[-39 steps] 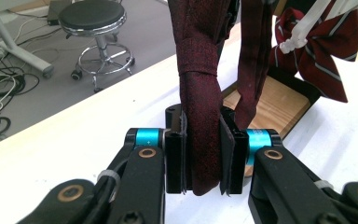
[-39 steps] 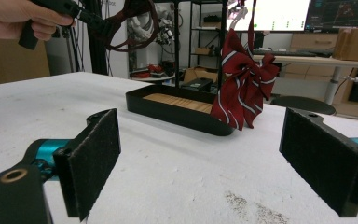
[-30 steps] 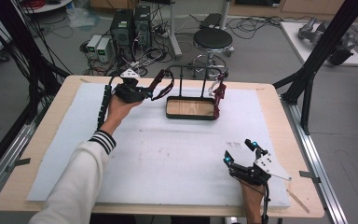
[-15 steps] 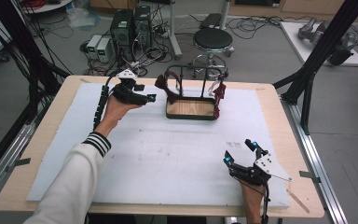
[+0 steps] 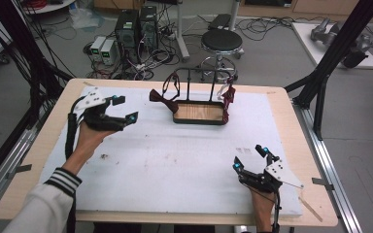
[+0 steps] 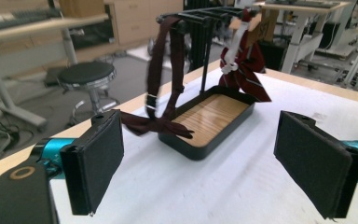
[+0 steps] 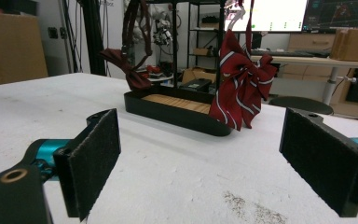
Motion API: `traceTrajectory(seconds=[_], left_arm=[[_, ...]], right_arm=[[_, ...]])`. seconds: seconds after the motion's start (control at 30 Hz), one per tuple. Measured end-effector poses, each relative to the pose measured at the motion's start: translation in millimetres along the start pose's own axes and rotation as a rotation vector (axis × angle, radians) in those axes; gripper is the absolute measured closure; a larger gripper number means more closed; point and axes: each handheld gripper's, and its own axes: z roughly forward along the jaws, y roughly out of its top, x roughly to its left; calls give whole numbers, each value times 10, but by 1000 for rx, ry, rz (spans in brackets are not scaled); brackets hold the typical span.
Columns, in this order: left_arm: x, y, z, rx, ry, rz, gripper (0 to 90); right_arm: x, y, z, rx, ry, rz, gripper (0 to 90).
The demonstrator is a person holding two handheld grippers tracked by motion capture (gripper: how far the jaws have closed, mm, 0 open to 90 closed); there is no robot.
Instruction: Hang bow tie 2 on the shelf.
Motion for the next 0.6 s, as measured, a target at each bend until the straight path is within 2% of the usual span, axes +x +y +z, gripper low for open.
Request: traceTrajectory(seconds=[0.13,0.27,0.3,0.47,0.5,0.6], left_arm=[[-141,-275,-311,-50,25,26,162],[-217,-559,-550,-79,44,28,156],[-224,-616,-597,-89,50,15,156],[-290,-834,-761,-100,90,16,156],[-301,-867,-785,-103,97,6,156],[-326,-925,-832,-116,119,16,156]], right_arm=[[3,1,0,2,-3,1,116],[6,0,0,3,-1,1,116],[6,0,1,1,-2,-1,116],[11,0,0,4,-1,1,116],[13,0,-2,6,-1,1,116],[15,0,-1,5,-1,-4,116]])
